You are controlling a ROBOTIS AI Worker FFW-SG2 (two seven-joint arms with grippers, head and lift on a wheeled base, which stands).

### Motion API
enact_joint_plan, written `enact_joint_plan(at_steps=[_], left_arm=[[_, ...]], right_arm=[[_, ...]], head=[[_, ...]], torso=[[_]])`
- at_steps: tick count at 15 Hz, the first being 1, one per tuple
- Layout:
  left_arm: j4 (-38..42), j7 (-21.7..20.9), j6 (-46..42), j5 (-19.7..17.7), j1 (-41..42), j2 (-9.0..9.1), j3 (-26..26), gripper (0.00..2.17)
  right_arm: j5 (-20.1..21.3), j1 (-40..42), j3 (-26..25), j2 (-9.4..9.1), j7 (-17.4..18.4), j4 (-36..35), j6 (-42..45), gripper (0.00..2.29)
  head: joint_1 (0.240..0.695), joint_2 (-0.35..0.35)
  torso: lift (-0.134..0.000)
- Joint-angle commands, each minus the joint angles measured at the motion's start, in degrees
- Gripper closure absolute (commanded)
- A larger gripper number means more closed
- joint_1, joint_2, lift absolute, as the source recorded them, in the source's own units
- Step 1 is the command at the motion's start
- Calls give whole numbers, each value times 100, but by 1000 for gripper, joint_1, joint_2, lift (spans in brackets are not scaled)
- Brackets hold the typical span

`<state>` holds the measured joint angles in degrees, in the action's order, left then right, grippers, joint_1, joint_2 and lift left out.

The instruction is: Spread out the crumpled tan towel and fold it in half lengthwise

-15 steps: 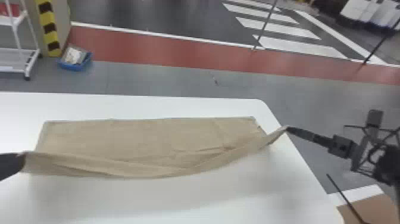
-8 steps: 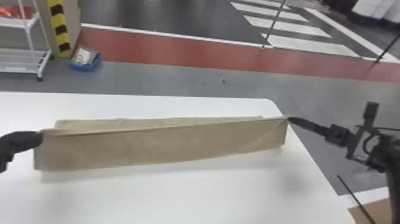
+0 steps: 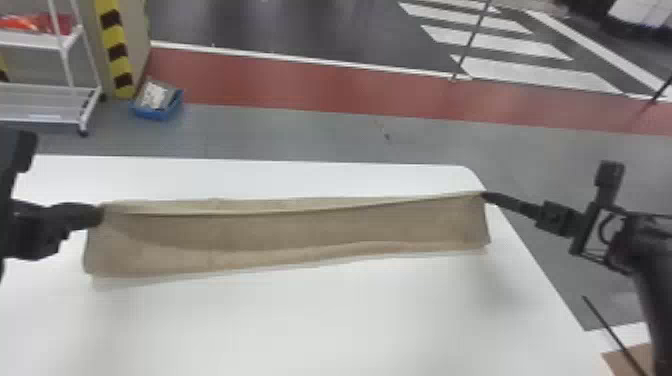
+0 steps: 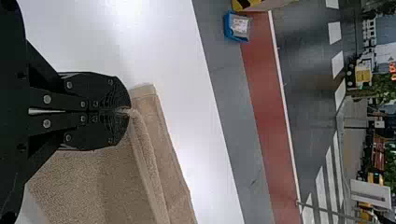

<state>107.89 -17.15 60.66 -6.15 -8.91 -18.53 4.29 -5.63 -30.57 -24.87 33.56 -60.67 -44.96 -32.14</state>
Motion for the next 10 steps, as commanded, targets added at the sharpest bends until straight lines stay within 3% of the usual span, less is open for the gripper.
enact_joint_plan(at_steps=[1,4,7,10], left_arm=[[-479,10,-164,105,-392,16,239,1328],[-928,80,-287,184,-770,33,494,1325],[-1200,115,-533,289,-955,51,652,1328],[-1385,115,-533,377,-1016,51,704,1325]], right_arm=[[193,-2,26,-51,125,14,247,1507],[185,42,17,-51,345,146,528,1507],[88,86,-202,-218,538,154,669,1507],[158,86,-88,-359,653,154,862,1494]], head=[[695,-274],[695,-276],[695,-282],[695,-277]], torso=[[-124],[-124],[-124],[-124]])
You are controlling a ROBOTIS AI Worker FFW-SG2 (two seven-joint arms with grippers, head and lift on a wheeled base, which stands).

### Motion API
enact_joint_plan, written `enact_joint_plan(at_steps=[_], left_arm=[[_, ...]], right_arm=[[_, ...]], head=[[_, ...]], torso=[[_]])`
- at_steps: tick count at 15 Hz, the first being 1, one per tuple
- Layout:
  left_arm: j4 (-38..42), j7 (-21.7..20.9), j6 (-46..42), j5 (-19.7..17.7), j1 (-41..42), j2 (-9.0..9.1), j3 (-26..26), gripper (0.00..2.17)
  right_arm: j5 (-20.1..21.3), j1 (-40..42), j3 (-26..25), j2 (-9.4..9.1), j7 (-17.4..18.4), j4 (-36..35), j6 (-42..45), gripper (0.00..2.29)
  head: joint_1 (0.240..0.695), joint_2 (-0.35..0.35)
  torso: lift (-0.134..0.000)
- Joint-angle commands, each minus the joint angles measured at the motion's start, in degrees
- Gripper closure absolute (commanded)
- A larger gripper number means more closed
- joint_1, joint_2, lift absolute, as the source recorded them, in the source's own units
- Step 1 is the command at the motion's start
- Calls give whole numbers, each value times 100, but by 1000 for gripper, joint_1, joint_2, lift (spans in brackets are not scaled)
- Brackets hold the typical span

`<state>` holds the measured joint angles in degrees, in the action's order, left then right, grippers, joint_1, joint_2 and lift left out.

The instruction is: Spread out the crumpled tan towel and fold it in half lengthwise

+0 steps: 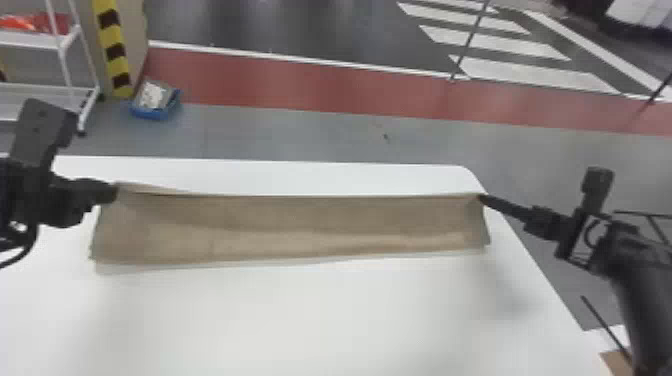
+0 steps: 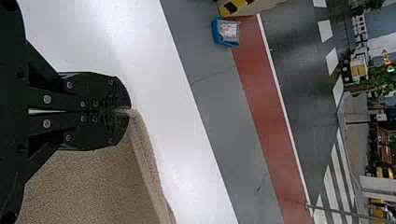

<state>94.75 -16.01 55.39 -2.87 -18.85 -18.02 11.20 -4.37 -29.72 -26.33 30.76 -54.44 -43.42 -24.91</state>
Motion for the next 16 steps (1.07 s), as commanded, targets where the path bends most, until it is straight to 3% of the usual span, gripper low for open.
enact_joint_plan(at_steps=[1,3,8,13,14,15,16], left_arm=[[-106,-8,-5,76,-66,0,84,1325],[-168,-8,-5,155,-101,0,119,1325],[-273,1,-5,190,-189,0,137,1325],[-343,36,-40,225,-242,0,233,1308],[-378,142,-93,225,-242,0,286,1092],[-449,291,-322,216,-250,27,339,778],[-581,502,-638,225,-250,62,418,407]], right_arm=[[33,1,102,-123,118,0,245,1494],[50,1,199,-238,241,-8,561,1487],[42,-25,304,-290,584,-8,649,1487],[270,-43,507,-387,865,0,755,1281],[305,-34,550,-405,979,0,808,1075],[314,-34,586,-413,1085,0,825,1069],[314,-8,630,-440,1261,0,825,785]], head=[[695,-274],[695,-265],[695,-244],[695,-239],[695,-237],[695,-237],[695,-237]], torso=[[-124],[-124],[-124],[-124],[-124],[-124],[-124]])
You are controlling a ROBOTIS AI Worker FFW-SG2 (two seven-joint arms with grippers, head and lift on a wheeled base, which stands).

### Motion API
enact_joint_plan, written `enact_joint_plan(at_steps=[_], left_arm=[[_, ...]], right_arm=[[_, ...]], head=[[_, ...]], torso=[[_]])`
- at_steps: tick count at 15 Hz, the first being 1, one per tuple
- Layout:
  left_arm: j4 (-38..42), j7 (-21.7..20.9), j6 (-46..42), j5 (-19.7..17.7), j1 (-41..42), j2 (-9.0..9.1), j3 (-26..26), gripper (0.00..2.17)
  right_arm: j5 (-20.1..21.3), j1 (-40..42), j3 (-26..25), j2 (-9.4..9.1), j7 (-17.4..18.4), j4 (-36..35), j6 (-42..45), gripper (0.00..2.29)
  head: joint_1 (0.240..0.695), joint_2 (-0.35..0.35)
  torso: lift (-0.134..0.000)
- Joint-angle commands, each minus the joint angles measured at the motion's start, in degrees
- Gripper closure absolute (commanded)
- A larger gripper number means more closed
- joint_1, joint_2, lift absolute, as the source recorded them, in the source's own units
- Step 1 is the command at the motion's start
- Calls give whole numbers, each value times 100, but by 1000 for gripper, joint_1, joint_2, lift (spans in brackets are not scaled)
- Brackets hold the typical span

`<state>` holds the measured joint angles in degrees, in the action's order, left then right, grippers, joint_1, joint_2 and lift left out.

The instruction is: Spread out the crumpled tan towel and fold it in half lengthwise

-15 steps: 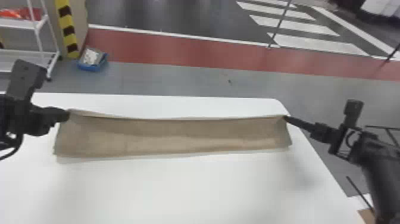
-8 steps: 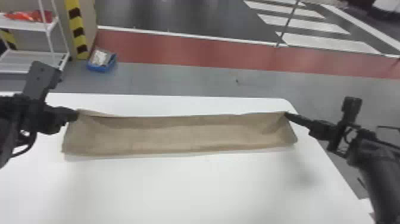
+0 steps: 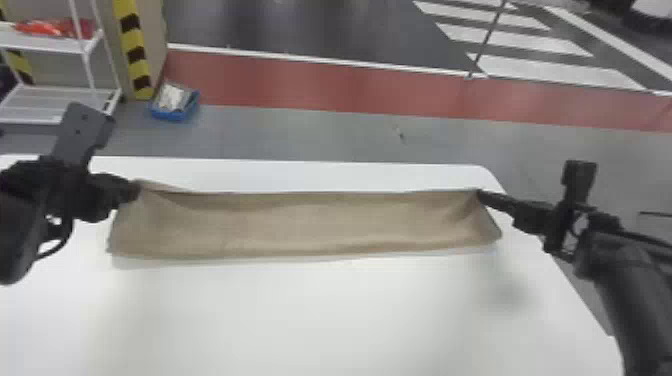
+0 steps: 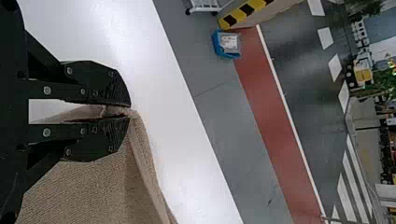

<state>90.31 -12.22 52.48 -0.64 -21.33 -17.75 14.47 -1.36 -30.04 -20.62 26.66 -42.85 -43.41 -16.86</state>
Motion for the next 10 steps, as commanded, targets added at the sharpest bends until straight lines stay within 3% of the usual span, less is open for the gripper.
enact_joint_plan(at_steps=[1,2,7,10], left_arm=[[-206,211,-400,3,-3,78,109,43],[-215,255,-400,3,6,78,109,9],[268,369,-206,-6,358,17,-146,22],[1086,360,339,-314,876,8,-647,22]], right_arm=[[13,51,85,-29,198,0,20,208],[-22,95,67,-29,313,-27,20,29],[-294,332,-126,-11,427,-299,143,36],[-549,745,-267,6,304,-818,-68,46]], head=[[695,-237],[695,-238],[695,-251],[695,-249]], torso=[[-124],[-124],[-124],[-124]])
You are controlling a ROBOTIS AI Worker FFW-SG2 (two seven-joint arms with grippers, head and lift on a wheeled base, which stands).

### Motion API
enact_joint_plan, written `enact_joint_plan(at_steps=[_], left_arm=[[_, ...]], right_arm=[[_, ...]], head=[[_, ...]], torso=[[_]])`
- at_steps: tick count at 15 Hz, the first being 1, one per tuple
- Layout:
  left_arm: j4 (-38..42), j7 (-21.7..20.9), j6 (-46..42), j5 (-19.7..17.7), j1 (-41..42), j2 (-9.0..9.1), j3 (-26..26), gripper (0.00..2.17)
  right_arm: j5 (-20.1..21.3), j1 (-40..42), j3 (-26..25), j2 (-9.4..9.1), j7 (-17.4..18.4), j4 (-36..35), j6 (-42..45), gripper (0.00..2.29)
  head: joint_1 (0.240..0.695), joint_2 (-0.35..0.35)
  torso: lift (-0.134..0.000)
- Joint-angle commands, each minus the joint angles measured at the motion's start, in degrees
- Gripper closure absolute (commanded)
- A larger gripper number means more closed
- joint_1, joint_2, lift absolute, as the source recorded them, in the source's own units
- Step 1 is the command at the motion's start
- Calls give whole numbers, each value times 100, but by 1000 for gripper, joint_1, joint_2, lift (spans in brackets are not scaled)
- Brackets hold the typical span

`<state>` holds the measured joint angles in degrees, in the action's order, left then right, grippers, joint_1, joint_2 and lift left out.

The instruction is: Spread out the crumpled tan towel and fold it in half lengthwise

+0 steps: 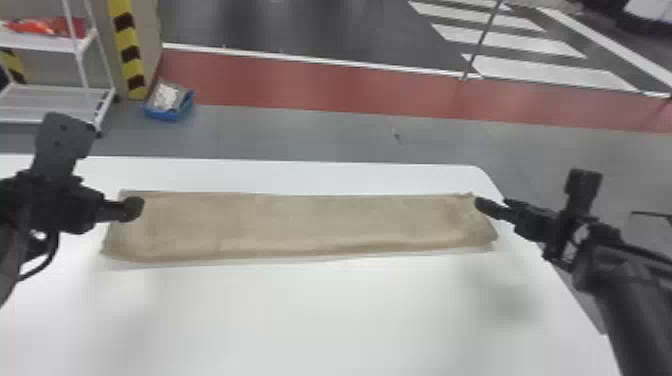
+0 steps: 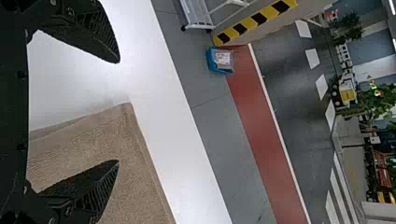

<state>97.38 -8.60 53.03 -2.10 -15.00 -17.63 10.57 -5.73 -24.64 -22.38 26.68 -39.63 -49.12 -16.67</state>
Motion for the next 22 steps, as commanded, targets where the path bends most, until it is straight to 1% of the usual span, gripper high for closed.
enact_joint_plan(at_steps=[1,2,4,5,7,9,10,11,13,14,15,17,20,22], left_arm=[[519,-1,353,-397,419,14,-459,22],[607,-1,424,-616,507,14,-600,22],[624,-45,459,-942,647,32,-846,26],[607,-107,476,-1056,647,32,-890,26],[448,-309,476,-1126,542,40,-978,26],[176,-415,670,-1135,269,49,-916,26],[114,-415,758,-1117,164,49,-890,26],[79,-423,968,-1117,67,58,-855,26],[26,-423,1390,-1117,-29,67,-811,26],[26,-423,1566,-1091,-65,67,-740,26],[18,-423,1672,-1074,-82,67,-723,26],[-44,-423,1707,-1074,-108,67,-705,26],[-61,-441,1707,-1144,-135,67,-705,29],[-79,-441,1707,-1117,-179,102,-688,29]], right_arm=[[-280,372,-117,13,-27,-450,-175,46],[-412,530,-187,22,-45,-625,-245,46],[-429,715,-346,39,-282,-784,-439,70],[-429,741,-363,110,-484,-784,-491,90],[-315,715,-381,321,-853,-775,-509,97],[-157,328,-346,496,-1266,-546,-649,97],[45,117,-293,558,-1390,-441,-878,97],[362,-94,-196,567,-1530,-406,-1107,100],[951,-287,164,558,-1627,-406,-1405,137],[1153,-349,261,558,-1671,-397,-1441,201],[1267,-366,296,558,-1680,-379,-1441,218],[1346,-375,331,558,-1688,-283,-1441,221],[1355,-375,322,558,-1741,-212,-1423,286],[1346,-375,322,558,-1732,-212,-1423,286]], head=[[695,-248],[695,-249],[695,-251],[695,-254],[695,-257],[695,-265],[695,-268],[695,-270],[695,-267],[695,-265],[695,-263],[695,-265],[695,-267],[695,-271]], torso=[[-124],[-124],[-124],[-124],[-124],[-124],[-124],[-124],[-124],[-124],[-124],[-124],[-124],[-124]])
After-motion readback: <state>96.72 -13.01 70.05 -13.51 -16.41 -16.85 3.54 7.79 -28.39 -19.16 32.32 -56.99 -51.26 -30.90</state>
